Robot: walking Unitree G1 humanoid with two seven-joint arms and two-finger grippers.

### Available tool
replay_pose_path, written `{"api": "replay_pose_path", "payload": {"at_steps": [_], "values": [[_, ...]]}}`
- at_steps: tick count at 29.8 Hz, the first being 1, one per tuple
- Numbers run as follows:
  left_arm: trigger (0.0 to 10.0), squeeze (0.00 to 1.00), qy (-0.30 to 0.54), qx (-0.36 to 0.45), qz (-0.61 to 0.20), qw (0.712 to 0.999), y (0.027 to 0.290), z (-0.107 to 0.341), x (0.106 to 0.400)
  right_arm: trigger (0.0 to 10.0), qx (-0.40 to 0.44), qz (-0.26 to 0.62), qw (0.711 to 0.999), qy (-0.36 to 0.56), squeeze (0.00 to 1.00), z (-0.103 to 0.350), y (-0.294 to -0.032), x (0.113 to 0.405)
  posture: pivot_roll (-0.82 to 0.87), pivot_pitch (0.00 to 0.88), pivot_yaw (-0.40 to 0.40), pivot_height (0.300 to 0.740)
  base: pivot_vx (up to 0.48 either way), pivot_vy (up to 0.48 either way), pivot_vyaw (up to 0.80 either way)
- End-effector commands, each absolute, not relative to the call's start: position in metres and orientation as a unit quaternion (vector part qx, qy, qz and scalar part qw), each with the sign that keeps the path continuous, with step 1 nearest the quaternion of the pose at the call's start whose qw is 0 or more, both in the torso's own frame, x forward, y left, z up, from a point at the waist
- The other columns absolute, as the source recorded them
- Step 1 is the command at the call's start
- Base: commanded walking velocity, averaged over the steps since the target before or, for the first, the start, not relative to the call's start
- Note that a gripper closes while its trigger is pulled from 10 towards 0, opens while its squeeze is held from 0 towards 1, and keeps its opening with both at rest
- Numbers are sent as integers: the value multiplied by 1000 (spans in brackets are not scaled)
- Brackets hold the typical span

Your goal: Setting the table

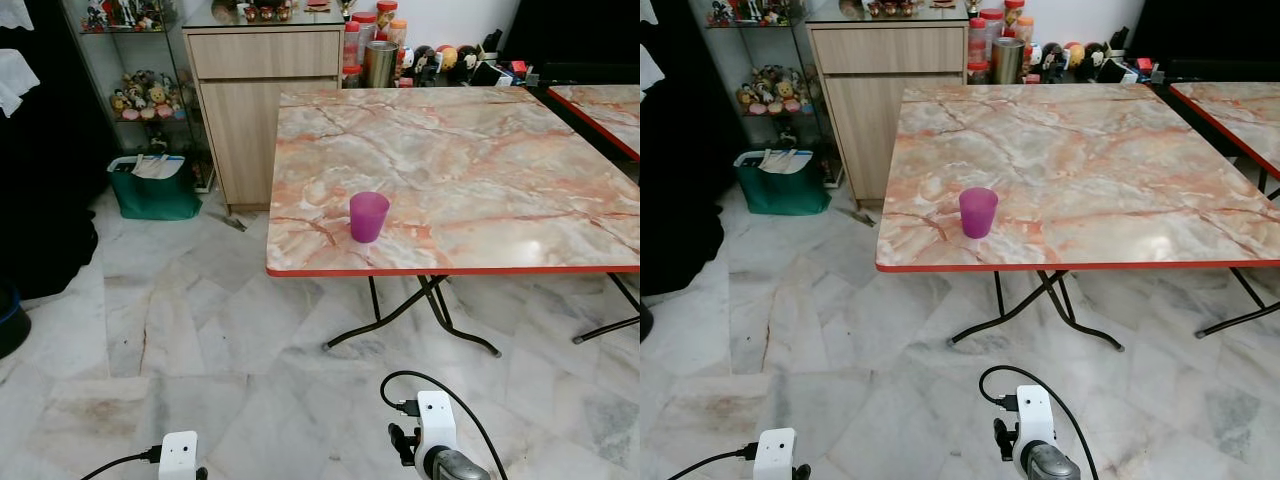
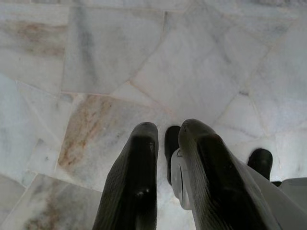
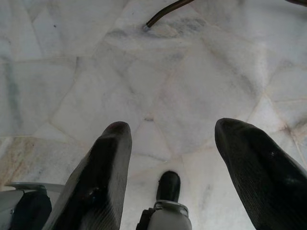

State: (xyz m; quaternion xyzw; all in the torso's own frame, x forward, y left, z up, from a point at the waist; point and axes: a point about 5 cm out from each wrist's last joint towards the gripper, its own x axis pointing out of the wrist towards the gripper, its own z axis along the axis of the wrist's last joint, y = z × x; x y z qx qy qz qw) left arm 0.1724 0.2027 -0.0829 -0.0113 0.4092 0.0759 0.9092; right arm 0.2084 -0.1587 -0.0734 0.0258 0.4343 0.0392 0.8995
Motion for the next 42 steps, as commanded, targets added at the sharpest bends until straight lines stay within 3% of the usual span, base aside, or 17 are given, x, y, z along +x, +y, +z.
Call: {"api": "replay_pose_path", "payload": {"at_steps": [1, 33, 42], "values": [[10000, 0, 394, -14, 91, 915, 206, -79, 177, 10000, 30, 36, 899, 435, 0, -73, -159, 209, 162, 29, -34, 740, 0, 0, 0], [10000, 0, 375, -13, 105, 921, 211, -74, 186, 10000, 38, 21, 896, 441, 0, -75, -161, 205, 150, 50, -18, 740, 0, 0, 0], [10000, 0, 375, -12, 103, 921, 211, -74, 186, 10000, 37, 17, 896, 442, 0, -76, -161, 204, 149, 52, -16, 740, 250, 0, 0]]}}
